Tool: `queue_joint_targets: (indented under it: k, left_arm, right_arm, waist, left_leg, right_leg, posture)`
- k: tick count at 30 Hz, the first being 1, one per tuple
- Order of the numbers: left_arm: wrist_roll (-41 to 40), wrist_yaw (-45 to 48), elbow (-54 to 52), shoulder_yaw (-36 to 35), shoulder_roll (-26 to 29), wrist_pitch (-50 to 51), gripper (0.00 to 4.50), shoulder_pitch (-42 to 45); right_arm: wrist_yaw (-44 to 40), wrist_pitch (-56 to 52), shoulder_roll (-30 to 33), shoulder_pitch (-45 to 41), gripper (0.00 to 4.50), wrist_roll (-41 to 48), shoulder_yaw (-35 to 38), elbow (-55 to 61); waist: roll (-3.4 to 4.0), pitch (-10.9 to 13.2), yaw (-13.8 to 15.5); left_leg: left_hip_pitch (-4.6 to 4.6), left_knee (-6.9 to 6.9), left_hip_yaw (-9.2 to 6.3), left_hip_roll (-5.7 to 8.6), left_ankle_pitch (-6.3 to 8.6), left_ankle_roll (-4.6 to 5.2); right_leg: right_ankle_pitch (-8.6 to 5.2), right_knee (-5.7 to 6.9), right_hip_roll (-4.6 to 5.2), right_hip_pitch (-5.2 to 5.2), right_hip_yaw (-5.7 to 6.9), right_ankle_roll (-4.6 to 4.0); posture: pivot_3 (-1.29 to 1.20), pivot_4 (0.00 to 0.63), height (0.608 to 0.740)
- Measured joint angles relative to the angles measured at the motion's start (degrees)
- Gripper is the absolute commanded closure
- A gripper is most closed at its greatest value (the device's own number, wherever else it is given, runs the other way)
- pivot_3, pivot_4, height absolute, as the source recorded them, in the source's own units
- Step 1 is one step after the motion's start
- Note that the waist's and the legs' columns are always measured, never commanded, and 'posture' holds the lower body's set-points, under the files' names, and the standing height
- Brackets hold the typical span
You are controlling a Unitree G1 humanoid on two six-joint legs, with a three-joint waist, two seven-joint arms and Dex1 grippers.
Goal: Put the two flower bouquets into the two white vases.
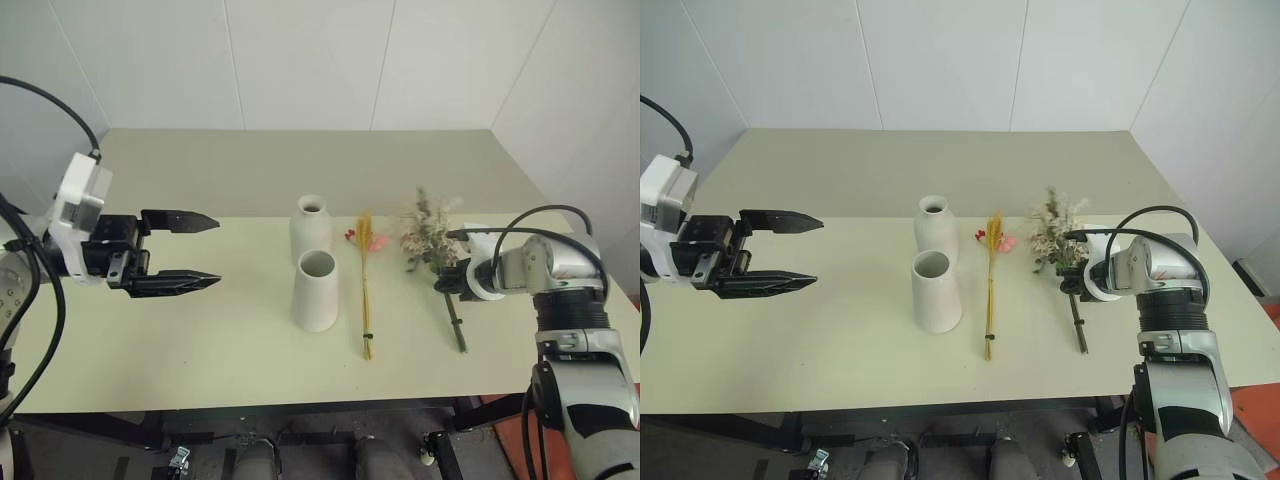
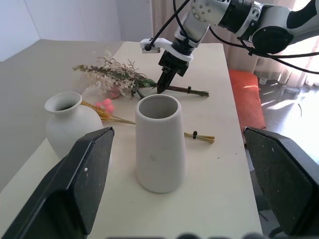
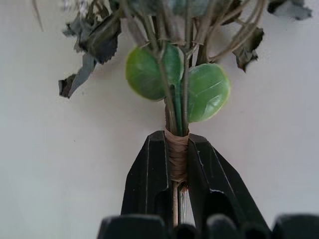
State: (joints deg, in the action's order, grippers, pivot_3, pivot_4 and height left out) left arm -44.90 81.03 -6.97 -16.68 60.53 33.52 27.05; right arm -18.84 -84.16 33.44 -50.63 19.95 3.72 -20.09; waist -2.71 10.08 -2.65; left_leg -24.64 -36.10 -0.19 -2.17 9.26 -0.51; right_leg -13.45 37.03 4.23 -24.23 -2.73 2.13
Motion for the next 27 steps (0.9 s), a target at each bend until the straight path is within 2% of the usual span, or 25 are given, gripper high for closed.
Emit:
queue_joint_targets:
  k: [3,7,12,14,21,27]
  left_arm:
    - [0.0,-0.15,0.02,0.0,0.0,0.0,0.0,0.0]
    - [0.0,-0.75,0.04,-0.1,0.0,0.13,0.0,-0.39]
    - [0.06,-3.96,0.21,-0.1,0.0,2.72,0.0,-0.95]
    - [0.14,-5.42,0.21,0.16,0.0,4.09,0.0,-0.9]
    - [2.83,-13.22,0.23,3.17,0.2,9.59,0.0,2.71]
    - [2.79,-15.23,0.09,3.11,0.22,11.75,0.0,2.97]
  right_arm:
    - [1.07,4.04,-1.14,1.09,4.26,-0.36,2.76,4.49]
    - [2.11,17.29,-3.89,1.43,4.26,-0.52,7.74,13.09]
    - [2.24,34.32,-11.73,-2.64,4.26,-0.3,9.83,15.82]
    - [1.2,37.92,-14.17,-5.17,4.26,0.98,9.58,15.68]
    - [-2.98,54.35,-23.46,-12.02,4.26,0.86,4.0,8.1]
    - [-3.75,65.92,-28.83,-14.8,4.26,-1.7,1.43,-2.15]
  waist:
    - [0.09,0.05,0.06]
    - [0.14,0.09,-0.02]
    - [0.19,0.12,-0.22]
    - [0.2,0.12,-0.14]
    - [0.21,0.13,-0.02]
    - [0.24,0.14,0.03]
  left_leg:
    - [-0.05,0.01,0.0,0.01,0.0,0.0]
    - [-0.04,0.06,0.0,-0.01,0.0,0.0]
    - [-0.01,0.05,0.0,-0.17,0.0,0.0]
    - [-0.02,0.06,0.0,-0.26,0.0,0.0]
    - [-0.01,0.09,-0.01,-0.57,0.0,-0.01]
    - [-0.01,0.16,-0.03,-0.69,0.0,-0.01]
  right_leg:
    - [-0.01,0.0,0.0,-0.05,0.0,0.01]
    - [-0.02,0.0,-0.01,-0.06,0.0,0.03]
    - [-0.01,0.02,-0.17,-0.07,0.0,0.02]
    - [0.01,0.01,-0.27,-0.09,0.0,-0.02]
    - [0.12,0.01,-0.6,-0.14,0.01,-0.21]
    - [0.15,0.03,-0.74,-0.21,0.01,-0.31]
  posture:
    - [0.0,0.15,0.74]
    - [0.0,0.15,0.74]
    - [0.0,0.15,0.74]
    - [0.0,0.15,0.74]
    - [0.0,0.15,0.74]
    - [0.0,0.15,0.74]
